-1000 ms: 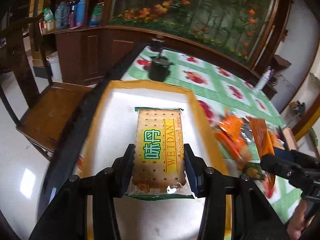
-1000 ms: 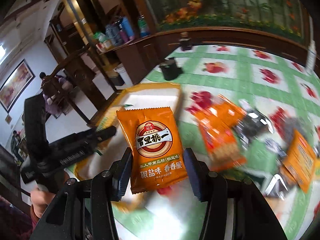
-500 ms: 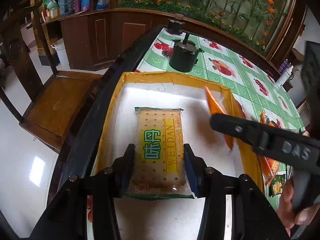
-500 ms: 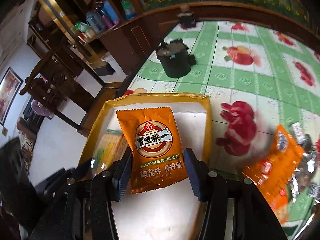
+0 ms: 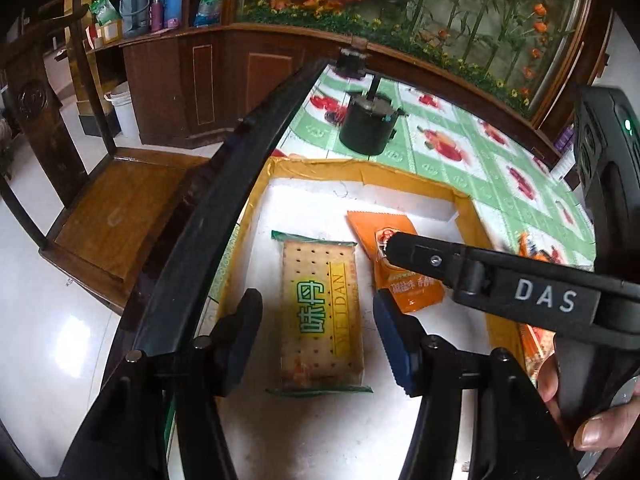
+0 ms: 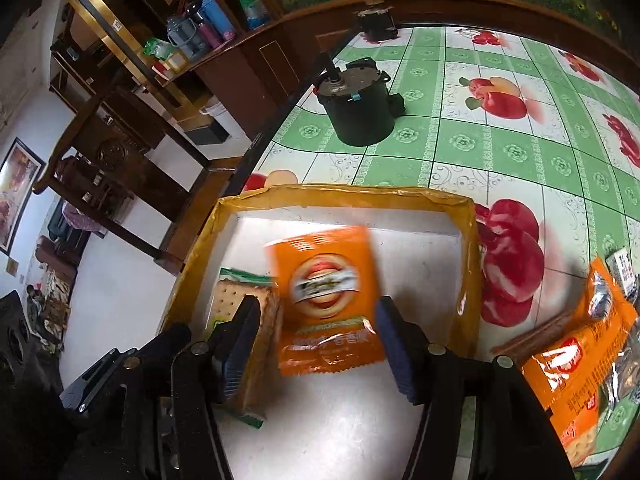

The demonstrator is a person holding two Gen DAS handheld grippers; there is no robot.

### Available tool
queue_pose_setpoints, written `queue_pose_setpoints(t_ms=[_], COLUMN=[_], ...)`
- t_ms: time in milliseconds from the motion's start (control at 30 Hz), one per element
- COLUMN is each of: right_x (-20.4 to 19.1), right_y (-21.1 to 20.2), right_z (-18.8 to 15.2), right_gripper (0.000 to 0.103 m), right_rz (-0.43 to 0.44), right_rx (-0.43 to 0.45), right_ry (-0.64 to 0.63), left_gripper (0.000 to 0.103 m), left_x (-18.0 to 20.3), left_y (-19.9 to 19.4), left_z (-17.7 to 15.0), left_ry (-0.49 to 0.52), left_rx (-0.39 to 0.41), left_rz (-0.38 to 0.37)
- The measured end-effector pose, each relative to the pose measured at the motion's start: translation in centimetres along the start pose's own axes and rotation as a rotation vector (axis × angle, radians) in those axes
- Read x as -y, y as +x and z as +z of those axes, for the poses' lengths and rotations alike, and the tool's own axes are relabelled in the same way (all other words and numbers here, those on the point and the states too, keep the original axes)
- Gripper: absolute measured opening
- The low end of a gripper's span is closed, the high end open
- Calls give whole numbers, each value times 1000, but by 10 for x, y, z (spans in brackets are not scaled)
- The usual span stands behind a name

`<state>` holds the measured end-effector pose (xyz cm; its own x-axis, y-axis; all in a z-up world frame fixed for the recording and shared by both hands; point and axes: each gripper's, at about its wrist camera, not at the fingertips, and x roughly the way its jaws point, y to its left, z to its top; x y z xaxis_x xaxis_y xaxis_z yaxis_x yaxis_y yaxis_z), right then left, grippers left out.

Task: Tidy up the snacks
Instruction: 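Return the left gripper to the pile and grasp the green beef cracker pack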

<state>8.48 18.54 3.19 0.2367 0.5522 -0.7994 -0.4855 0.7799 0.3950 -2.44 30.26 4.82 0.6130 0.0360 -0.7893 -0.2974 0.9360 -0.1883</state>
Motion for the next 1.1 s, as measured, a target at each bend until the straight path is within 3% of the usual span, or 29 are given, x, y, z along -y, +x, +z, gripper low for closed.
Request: queue_pose_setpoints(t_ms=[300, 533, 867, 1100], right_x=[23, 92, 207, 245], right_y=[-70, -128, -207, -227], right_z=[-48, -101, -178, -202], right_gripper=[64, 64, 66, 67], right_rz=[89, 89, 15, 34], right_rx=[120, 188, 320, 356], right_ry=[9, 97, 314, 405], left_gripper=[65, 65, 67, 68], left_x=[24, 81, 183, 253], left_y=[-51, -75, -51, -6], left_z=[-27, -67, -99, -98], left_ry=[24, 115, 332, 470], left_rx=[133, 184, 60, -89], left_rz=[-83, -179, -309, -384])
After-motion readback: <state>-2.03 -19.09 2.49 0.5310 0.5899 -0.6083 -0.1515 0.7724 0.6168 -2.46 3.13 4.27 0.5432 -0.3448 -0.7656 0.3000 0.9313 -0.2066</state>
